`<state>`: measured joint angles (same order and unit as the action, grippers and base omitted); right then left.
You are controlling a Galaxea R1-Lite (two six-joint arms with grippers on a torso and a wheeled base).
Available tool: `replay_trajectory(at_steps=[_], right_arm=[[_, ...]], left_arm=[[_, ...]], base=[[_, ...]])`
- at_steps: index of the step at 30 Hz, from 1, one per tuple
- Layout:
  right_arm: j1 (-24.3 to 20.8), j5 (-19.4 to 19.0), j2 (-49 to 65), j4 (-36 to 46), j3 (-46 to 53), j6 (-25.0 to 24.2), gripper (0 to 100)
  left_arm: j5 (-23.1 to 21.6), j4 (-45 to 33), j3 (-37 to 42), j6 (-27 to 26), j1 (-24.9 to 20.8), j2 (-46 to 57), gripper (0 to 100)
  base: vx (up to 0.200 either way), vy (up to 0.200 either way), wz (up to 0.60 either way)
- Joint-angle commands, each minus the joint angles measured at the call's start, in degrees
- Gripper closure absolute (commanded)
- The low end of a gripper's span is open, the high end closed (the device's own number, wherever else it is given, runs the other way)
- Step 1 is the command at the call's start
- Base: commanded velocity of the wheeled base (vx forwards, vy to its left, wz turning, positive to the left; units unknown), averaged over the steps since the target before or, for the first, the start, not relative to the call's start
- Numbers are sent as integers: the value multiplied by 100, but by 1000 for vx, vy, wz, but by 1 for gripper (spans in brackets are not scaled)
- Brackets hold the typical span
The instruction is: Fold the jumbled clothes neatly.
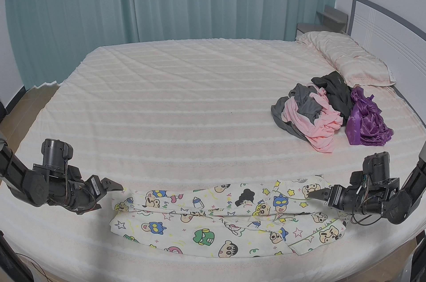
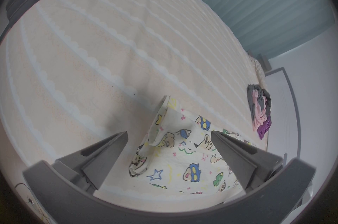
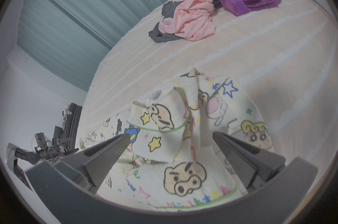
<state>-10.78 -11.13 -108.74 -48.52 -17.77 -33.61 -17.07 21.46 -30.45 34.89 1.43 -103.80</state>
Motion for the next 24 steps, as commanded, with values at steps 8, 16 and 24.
replay_trajectory(at_steps=[8, 16, 24], right_arm=[[128, -3, -561, -1257, 248, -5, 0], [146, 23, 90, -1221, 248, -23, 0], [-153, 129, -288, -1169, -121, 39, 0]], left_arm=[[-306, 8, 162, 220, -20, 255, 0], [-535, 8, 154, 519, -90, 238, 0], [-526, 43, 198, 536, -187, 211, 0]], base=[[0, 0, 0], [0, 0, 0], [0, 0, 0]])
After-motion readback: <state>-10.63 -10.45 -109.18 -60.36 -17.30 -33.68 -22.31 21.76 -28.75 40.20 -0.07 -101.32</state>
